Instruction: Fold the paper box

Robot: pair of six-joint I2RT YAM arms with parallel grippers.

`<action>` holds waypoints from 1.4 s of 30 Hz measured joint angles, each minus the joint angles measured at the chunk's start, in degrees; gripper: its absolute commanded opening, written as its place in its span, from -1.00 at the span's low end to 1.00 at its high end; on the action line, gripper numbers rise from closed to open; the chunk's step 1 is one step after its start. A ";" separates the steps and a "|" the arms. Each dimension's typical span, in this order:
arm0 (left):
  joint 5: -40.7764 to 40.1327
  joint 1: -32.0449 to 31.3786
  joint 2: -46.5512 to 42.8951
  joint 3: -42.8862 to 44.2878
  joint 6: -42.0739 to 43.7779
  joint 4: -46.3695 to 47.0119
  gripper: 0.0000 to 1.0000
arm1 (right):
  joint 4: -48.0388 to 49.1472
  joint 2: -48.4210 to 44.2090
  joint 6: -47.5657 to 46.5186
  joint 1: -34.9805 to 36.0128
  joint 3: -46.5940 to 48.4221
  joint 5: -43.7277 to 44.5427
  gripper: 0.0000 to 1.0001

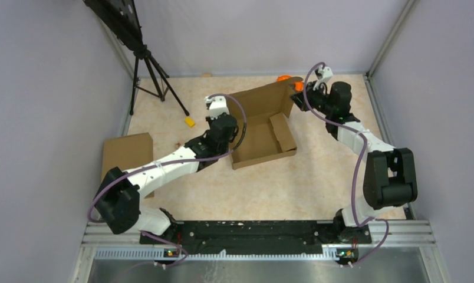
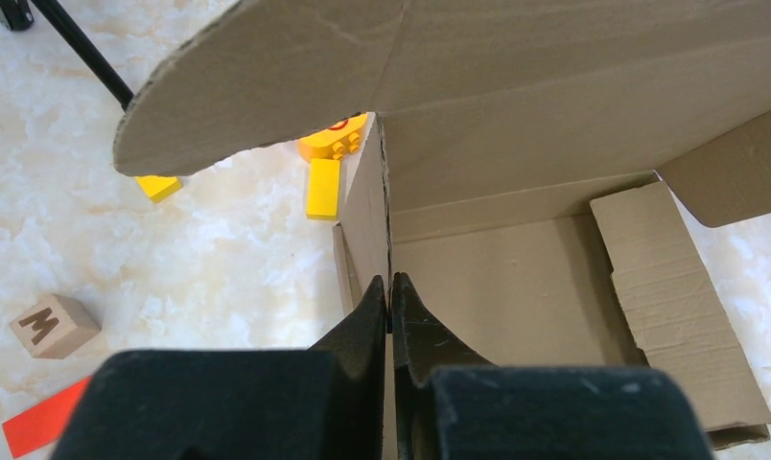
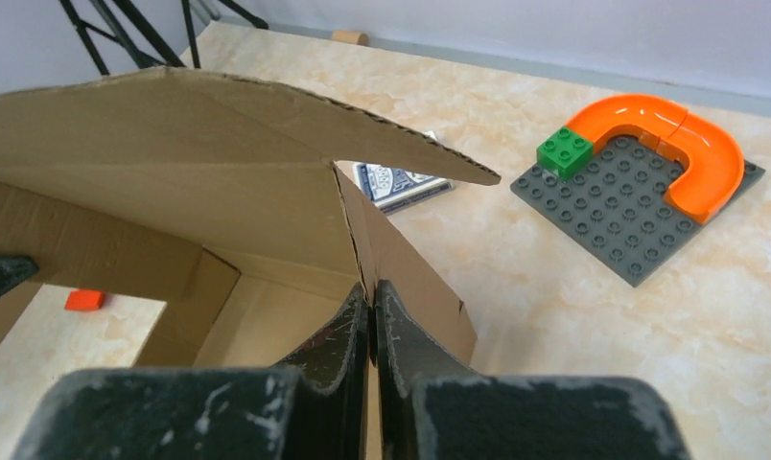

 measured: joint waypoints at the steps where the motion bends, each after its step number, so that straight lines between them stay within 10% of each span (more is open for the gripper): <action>1: 0.00 0.04 0.26 0.48 -0.04 -0.46 -1.00 | -1.16 0.00 0.42 0.15 0.50 0.52 -1.00; 24: 3.06 2.60 2.34 6.01 -1.31 -5.35 -1.00 | -18.75 2.73 7.37 2.47 12.13 8.46 -1.00; 42: 5.42 1.88 0.24 0.72 -3.85 -5.57 -1.00 | -8.90 -10.21 7.67 4.15 -7.67 12.13 -1.00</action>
